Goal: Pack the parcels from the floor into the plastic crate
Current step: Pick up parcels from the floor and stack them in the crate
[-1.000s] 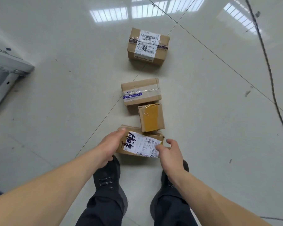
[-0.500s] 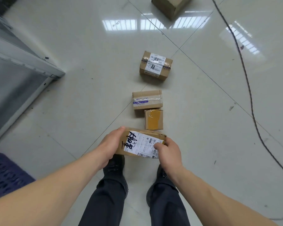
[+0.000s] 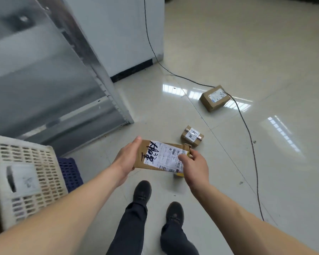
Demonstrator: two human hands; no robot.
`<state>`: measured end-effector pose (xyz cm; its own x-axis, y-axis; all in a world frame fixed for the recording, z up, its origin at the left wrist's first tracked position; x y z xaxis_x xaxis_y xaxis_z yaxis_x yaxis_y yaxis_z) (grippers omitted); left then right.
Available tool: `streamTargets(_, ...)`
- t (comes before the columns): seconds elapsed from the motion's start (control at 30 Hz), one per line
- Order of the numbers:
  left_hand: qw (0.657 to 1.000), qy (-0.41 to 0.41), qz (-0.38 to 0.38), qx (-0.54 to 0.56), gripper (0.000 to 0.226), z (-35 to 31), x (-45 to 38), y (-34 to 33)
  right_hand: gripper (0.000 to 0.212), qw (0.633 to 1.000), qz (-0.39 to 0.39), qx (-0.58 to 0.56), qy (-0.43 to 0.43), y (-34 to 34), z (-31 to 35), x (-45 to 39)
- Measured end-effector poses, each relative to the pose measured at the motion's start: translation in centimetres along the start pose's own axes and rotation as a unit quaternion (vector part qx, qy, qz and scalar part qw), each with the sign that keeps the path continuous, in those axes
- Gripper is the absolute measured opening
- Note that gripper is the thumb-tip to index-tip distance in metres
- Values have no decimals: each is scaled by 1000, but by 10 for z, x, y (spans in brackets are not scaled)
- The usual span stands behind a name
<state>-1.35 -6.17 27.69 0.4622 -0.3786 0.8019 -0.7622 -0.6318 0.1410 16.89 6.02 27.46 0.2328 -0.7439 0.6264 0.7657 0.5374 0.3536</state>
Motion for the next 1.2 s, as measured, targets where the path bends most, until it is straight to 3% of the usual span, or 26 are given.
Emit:
streamTargets(0.1, 999, -33, -24, 27, 48, -19, 61, 30, 36, 999, 11, 19, 42, 4, 44, 42)
streamTargets(0.2, 996, -65, -46, 48, 52, -25, 114, 64, 22, 994, 27, 41, 94, -2, 77, 78)
streamTargets(0.5, 981, -94, -108, 132, 54, 22, 213, 182, 29, 959, 128, 134, 216, -86, 137, 186)
streamTargets(0.6, 974, -103, -124, 159, 50, 45, 239, 227, 31, 950, 165, 146, 222, -129, 139, 225)
streamTargets(0.7, 969, -111, -132, 176, 50, 75, 263, 273, 20, 943, 192, 149, 226, -173, 136, 267)
streamTargets(0.83, 965, -107, -142, 191, 97, 121, 285, 341, 18, 935, 194, 164, 245, -232, 130, 319)
streamTargets(0.93, 965, -105, -134, 201, 106, 152, 296, 385, 22, 930, 202, 173, 253, -278, 122, 353)
streamTargets(1.2, 962, -97, -140, 214, 96, 198, 315, 479, 17, 920, 240, 181, 253, -377, 110, 407)
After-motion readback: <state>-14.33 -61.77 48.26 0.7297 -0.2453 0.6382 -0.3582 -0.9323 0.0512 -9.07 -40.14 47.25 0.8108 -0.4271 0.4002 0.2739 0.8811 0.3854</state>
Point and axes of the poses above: each hand's wrist, its own x-axis away from the middle knuckle, its own y-axis out of the back of the hand, z = x × y, the point moved 7 cm from there along -x, towards the middle knuckle, and after that the axes turned 3 degrees about y, right-handed, at the moved point
